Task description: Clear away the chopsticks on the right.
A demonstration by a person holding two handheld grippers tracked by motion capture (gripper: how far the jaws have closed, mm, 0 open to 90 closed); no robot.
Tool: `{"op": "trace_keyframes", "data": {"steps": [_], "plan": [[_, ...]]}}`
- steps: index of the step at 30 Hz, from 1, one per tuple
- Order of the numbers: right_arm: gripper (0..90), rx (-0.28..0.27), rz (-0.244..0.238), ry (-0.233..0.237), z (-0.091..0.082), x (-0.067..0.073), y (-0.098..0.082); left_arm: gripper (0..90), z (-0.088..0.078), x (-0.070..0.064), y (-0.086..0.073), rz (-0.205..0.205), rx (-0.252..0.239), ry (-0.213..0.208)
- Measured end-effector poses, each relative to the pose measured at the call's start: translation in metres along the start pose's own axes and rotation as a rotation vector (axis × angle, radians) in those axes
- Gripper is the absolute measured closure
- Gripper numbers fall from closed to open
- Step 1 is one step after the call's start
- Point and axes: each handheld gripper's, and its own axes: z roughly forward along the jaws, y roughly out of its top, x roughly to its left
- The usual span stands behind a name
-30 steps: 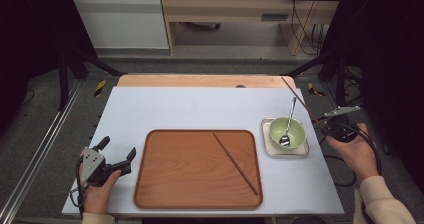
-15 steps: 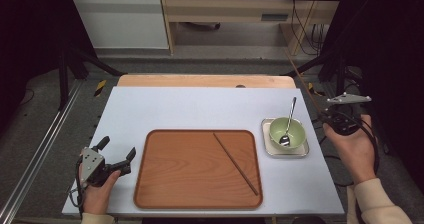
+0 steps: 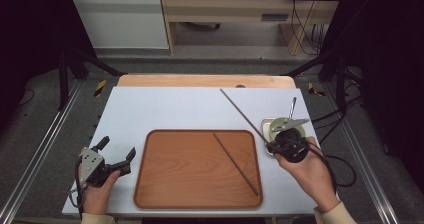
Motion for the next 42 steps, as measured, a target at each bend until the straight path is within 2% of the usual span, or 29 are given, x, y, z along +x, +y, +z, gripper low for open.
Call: {"op": "trace_keyframes", "data": {"steps": [3, 5, 8, 13, 18, 23, 24, 25, 29, 30, 31, 32, 38, 40, 41, 42], "plan": [[84.6, 0.047, -0.015, 0.034, 0.012, 0.018, -0.005, 3.1, 0.0, 0.0, 0.0, -0.002, 0.001, -0.002], [84.6, 0.083, 0.004, 0.062, 0.019, 0.029, -0.01, 3.1, 0.0, 0.0, 0.0, -0.003, 0.0, -0.002], [84.6, 0.128, -0.011, 0.099, 0.026, 0.041, -0.02, 3.1, 0.0, -0.001, 0.0, -0.007, -0.002, -0.004], [84.6, 0.184, -0.044, 0.114, 0.032, 0.06, -0.029, 3.2, 0.001, -0.001, 0.0, -0.005, 0.001, -0.006], [84.6, 0.218, -0.052, 0.113, 0.038, 0.068, -0.033, 3.2, 0.002, -0.002, -0.001, -0.002, 0.004, -0.01], [84.6, 0.248, -0.03, 0.115, 0.04, 0.072, -0.038, 3.2, 0.002, -0.002, 0.0, -0.003, 0.001, -0.01], [84.6, 0.251, -0.049, 0.114, 0.042, 0.073, -0.04, 3.2, 0.002, -0.003, 0.0, -0.003, 0.001, -0.013], [84.5, 0.262, -0.033, 0.119, 0.043, 0.075, -0.041, 3.3, 0.002, -0.004, 0.0, 0.0, 0.002, -0.015], [84.4, 0.272, -0.025, 0.138, 0.05, 0.078, -0.045, 3.7, 0.002, -0.005, 0.002, -0.001, 0.01, -0.022], [84.4, 0.27, -0.03, 0.139, 0.051, 0.077, -0.046, 4.1, 0.002, -0.005, 0.002, -0.006, 0.01, -0.025], [84.2, 0.268, -0.009, 0.146, 0.052, 0.078, -0.046, 4.6, 0.002, -0.005, 0.002, -0.009, 0.009, -0.027], [84.0, 0.263, -0.008, 0.157, 0.052, 0.078, -0.047, 4.7, 0.001, -0.005, 0.002, -0.012, 0.012, -0.028], [72.1, 0.187, 0.004, 0.186, 0.05, 0.073, -0.051, 6.0, 0.0, -0.004, 0.004, -0.035, 0.024, -0.03], [64.6, 0.108, 0.012, 0.204, 0.048, 0.07, -0.053, 6.9, -0.001, -0.004, 0.006, -0.038, 0.024, -0.03], [60.1, 0.048, 0.017, 0.204, 0.048, 0.068, -0.053, 7.2, -0.001, -0.004, 0.006, -0.041, 0.025, -0.031], [58.2, -0.033, -0.003, 0.205, 0.048, 0.064, -0.054, 7.4, -0.001, -0.004, 0.007, -0.044, 0.027, -0.034]]}}
